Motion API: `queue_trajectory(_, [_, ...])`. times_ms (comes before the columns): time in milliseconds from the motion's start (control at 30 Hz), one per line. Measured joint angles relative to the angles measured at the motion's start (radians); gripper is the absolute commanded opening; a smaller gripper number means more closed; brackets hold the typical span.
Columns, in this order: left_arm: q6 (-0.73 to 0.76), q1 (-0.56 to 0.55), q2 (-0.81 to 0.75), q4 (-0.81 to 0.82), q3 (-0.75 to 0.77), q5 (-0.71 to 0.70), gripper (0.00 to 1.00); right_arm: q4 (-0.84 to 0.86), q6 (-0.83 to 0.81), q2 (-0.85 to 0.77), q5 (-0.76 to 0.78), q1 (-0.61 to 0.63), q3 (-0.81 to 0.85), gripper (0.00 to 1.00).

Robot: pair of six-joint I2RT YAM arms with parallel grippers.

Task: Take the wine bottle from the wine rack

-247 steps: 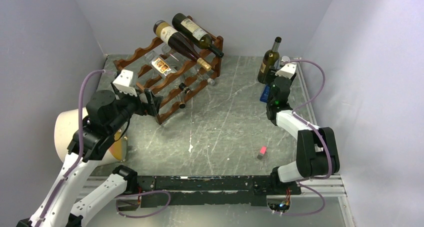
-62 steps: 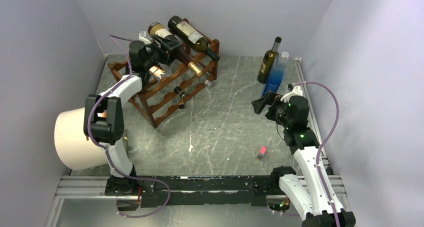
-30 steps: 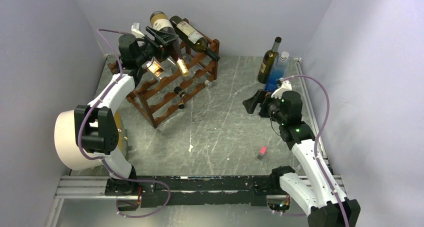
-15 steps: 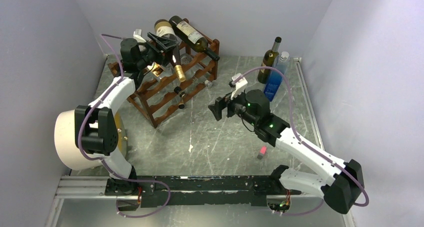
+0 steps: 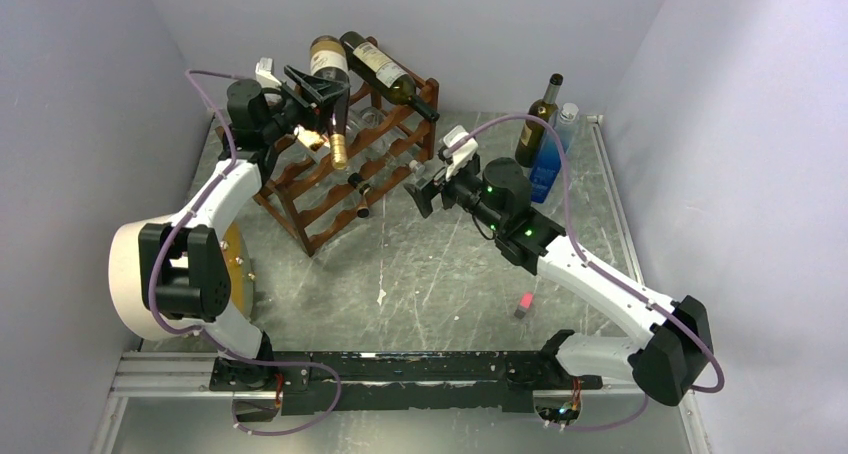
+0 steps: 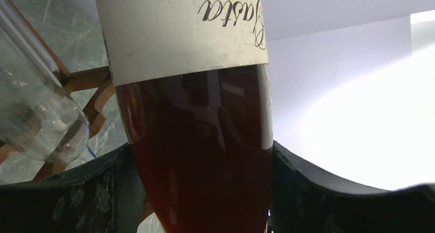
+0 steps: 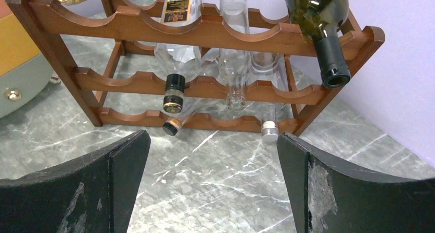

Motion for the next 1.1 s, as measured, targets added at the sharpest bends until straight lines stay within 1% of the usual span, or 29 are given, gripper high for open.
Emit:
queue_trajectory(167, [-0.008,0.016,0.0,0.013,-0.033,0.006,0.07,0.008,-0.024,0.0,-0.028,0.0,-0.008,0.99])
queue_trajectory(267, [-0.013,0.021,0.0,0.013,-0.046,0.006,0.07,0.007,-0.05,0.0,-0.048,0.0,-0.008,0.97])
queue_trajectory(467, [-0.026,0.022,-0.008,0.01,-0.051,0.034,0.07,0.006,-0.155,0.012,-0.108,0.008,0.009,0.96])
queue_trajectory(767, [-0.064,0.022,-0.138,0.0,-0.095,0.101,0.07,0.011,-0.428,0.019,-0.229,0.065,0.026,0.96])
queue_trajectory(967, [-0.091,0.021,-0.239,-0.002,-0.106,0.154,0.07,0.006,-0.616,0.046,-0.298,0.121,0.13,0.96])
queue_trajectory(1100, [-0.1,0.011,-0.29,-0.019,-0.11,0.174,0.07,0.005,-0.735,0.062,-0.321,0.172,0.19,0.92])
